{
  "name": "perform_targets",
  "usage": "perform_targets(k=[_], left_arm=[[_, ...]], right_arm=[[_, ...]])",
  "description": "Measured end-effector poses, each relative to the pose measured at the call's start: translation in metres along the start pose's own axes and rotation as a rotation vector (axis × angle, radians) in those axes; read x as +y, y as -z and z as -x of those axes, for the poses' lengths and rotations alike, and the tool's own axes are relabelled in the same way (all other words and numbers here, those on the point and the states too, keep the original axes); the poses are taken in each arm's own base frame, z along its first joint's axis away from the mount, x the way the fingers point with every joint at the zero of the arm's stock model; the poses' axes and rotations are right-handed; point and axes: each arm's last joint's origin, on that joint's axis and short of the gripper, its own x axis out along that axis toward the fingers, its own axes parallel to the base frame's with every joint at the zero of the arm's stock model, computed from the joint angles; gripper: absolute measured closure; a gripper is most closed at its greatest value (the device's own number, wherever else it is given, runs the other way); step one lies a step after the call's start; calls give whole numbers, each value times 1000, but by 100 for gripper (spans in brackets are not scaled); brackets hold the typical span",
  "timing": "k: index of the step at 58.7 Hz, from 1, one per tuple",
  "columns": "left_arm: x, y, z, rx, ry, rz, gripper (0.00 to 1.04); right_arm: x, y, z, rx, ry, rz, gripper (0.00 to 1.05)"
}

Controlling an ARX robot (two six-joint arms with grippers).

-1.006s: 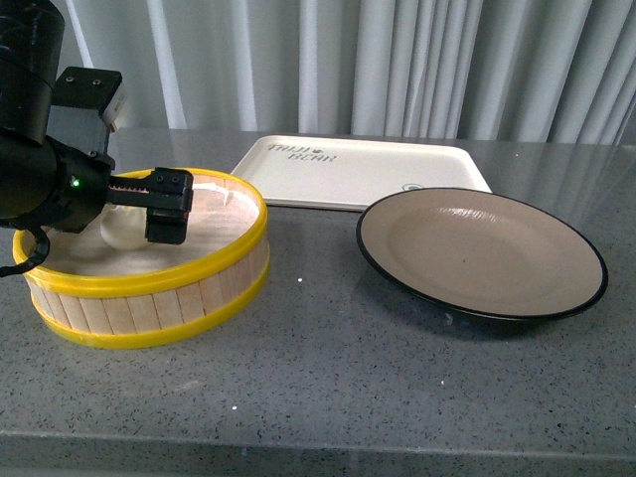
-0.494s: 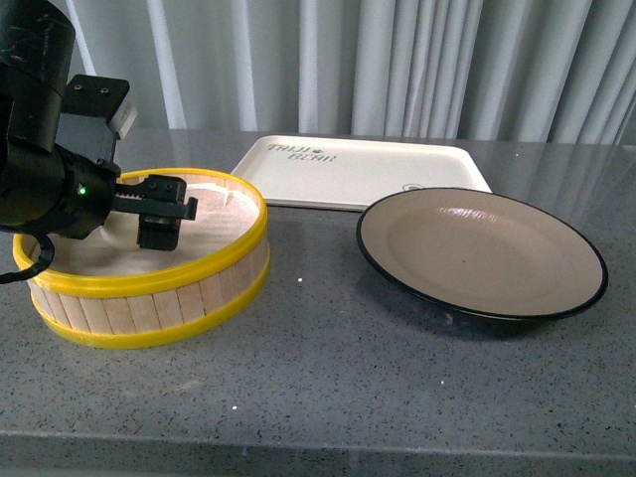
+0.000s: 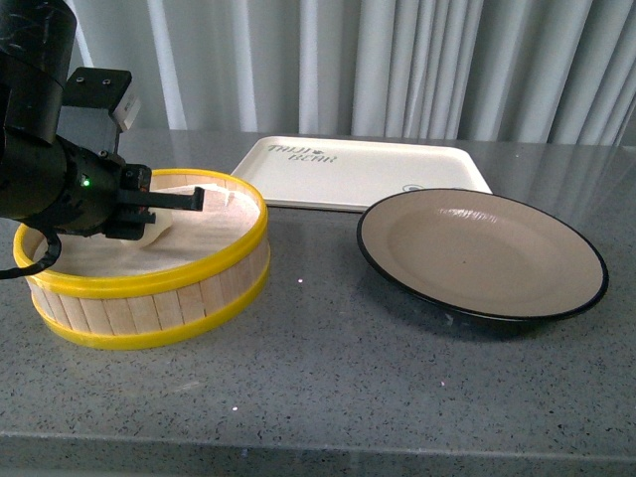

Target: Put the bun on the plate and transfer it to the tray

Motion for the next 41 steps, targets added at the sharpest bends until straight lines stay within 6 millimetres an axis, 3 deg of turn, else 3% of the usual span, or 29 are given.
perform_targets(k=[29, 41], left_arm=[[-17, -22, 29, -65, 73, 3, 101], [-51, -37, 57, -122, 185, -22, 101]], right_arm=[[0, 0, 0, 0, 0, 0, 8], [0, 0, 0, 0, 0, 0, 8]])
